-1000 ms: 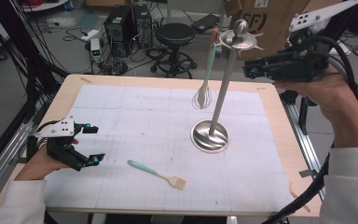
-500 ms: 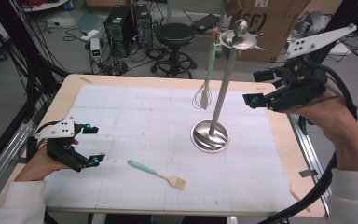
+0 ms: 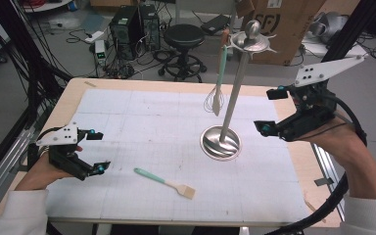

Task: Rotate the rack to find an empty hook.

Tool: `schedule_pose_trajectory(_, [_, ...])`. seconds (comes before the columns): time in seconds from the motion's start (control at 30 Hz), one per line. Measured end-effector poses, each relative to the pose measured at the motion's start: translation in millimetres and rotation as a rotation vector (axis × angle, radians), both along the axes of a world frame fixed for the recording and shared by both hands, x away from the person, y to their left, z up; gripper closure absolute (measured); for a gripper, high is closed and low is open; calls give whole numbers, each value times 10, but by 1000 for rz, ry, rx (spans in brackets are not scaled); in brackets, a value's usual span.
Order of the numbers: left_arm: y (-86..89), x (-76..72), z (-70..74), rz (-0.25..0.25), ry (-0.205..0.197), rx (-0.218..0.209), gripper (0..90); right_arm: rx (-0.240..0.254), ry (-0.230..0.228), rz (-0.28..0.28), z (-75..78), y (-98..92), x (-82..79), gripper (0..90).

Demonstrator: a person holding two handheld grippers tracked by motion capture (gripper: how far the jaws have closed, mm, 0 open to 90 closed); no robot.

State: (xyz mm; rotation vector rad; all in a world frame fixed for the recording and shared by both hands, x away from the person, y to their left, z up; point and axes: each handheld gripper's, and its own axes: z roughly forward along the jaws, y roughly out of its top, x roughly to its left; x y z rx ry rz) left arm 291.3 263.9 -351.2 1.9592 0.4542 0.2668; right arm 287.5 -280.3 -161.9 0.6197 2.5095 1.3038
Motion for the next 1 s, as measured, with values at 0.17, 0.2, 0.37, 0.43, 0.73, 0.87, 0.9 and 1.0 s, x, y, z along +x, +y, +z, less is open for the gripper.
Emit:
schedule_pose_trajectory(0.17, [-5,8,-7,1,3,0,16,0,10,16,-120,23,2,3])
schedule_pose_trajectory(0.2, [-3,11,-6,-1,3,1,16,-1,3,21,-143,31,7,2])
schedule_pose_trajectory(0.37, [-2,8,-9,-3,2,-1,16,3,8,36,-274,75,15,2])
schedule_pose_trajectory(0.43, [-2,6,-8,-6,1,1,16,3,9,40,-334,90,15,2])
schedule_pose_trajectory(0.73, [7,0,-3,-9,-1,4,16,18,5,61,-619,129,20,2])
schedule_pose_trajectory(0.87, [6,1,-5,-10,-1,9,16,12,8,72,-730,143,-5,2])
schedule_pose_trajectory(0.9, [4,1,-6,-10,0,9,16,10,4,75,-759,146,-8,2])
schedule_pose_trajectory(1.0, [3,2,-5,-9,-1,11,16,14,12,77,-845,151,-10,2])
